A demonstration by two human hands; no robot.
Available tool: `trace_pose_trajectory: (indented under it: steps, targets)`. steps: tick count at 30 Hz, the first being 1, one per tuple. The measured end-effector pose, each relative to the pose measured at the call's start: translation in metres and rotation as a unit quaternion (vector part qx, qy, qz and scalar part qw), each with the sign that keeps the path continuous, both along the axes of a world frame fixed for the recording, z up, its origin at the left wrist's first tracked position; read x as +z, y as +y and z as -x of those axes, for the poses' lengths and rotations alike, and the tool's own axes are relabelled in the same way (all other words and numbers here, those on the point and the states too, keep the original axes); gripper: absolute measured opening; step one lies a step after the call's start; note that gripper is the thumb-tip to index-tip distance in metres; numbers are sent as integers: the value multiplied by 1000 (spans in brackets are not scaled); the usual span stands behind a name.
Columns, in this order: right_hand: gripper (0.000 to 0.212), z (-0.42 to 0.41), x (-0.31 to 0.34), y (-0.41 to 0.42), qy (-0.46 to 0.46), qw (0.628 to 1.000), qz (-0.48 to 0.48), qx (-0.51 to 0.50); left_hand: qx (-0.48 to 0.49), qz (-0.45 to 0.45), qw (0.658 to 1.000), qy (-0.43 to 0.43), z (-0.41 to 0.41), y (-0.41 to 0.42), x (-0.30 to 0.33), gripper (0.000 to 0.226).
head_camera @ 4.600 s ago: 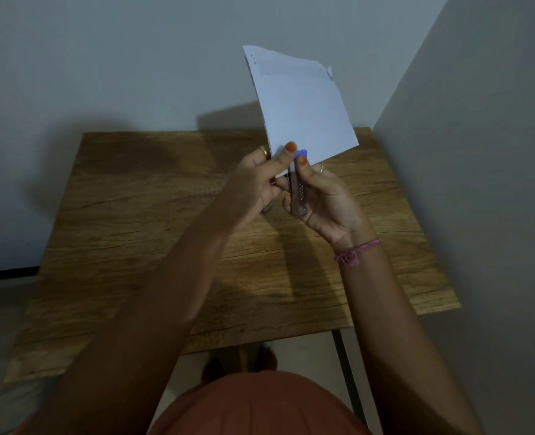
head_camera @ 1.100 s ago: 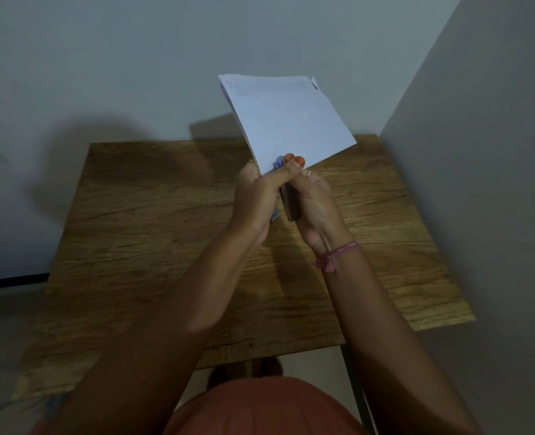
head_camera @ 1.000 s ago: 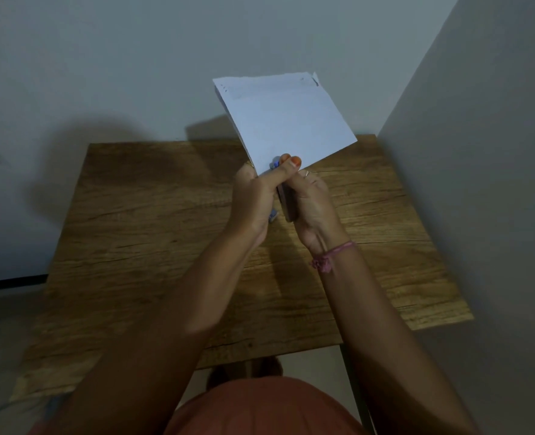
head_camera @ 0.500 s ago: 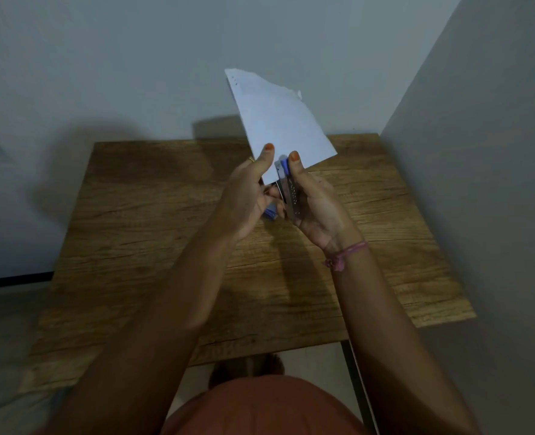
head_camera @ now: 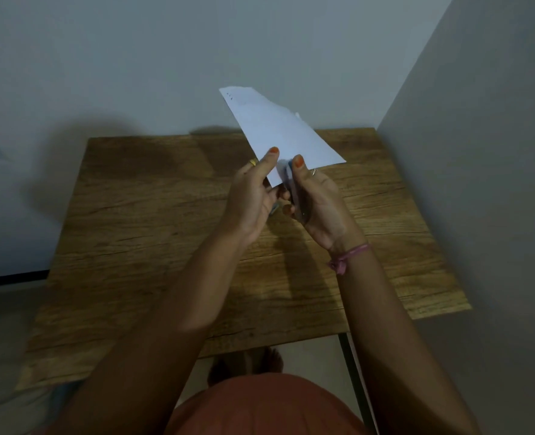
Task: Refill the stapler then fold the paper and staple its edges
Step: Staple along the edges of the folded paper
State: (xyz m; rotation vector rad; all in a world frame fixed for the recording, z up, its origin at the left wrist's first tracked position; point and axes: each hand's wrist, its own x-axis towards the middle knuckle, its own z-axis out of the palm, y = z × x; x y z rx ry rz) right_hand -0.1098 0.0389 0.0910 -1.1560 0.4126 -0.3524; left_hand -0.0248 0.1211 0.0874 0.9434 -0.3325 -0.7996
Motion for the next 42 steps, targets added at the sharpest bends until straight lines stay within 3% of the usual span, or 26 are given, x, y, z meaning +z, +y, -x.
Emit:
trace_pose_trajectory:
  steps: [2,5,10,15,27,30,35,38,42]
  targets:
    - [52,0,0,0,4,1000,7,1,5,7,1000,12,1,0,1,24]
    - [43,0,1,1,9,1000,14,5,26,15,999,26,2,-1,3,24]
    - [44,-3,-1,4,8,1000,18,4,57,-18,998,-23,5,-1,0,18]
    - [46,-6,-3,6,-9,1000,21,9,81,-17,997,-10,4,-2,-3,16]
    - [35,-12,-9,-1,9,1000,-1,-17,41,1,999,4,-7,-2,-1,17]
    - [48,-14,-8,0,13,1000,3,-22,33,3,999,-35,-10,-2,-7,15]
    - [46,-18,-9,1,24,999,16,-32,54,-68,993,-84,-5,-6,-21,64]
    - [45,-20,-10,4,22,999,26,-41,63,-56,993,-78,-7,-7,-24,55]
    - [72,-24,-5,11,19,997,18,-78,58,-30,995,-75,-11,-9,-22,29]
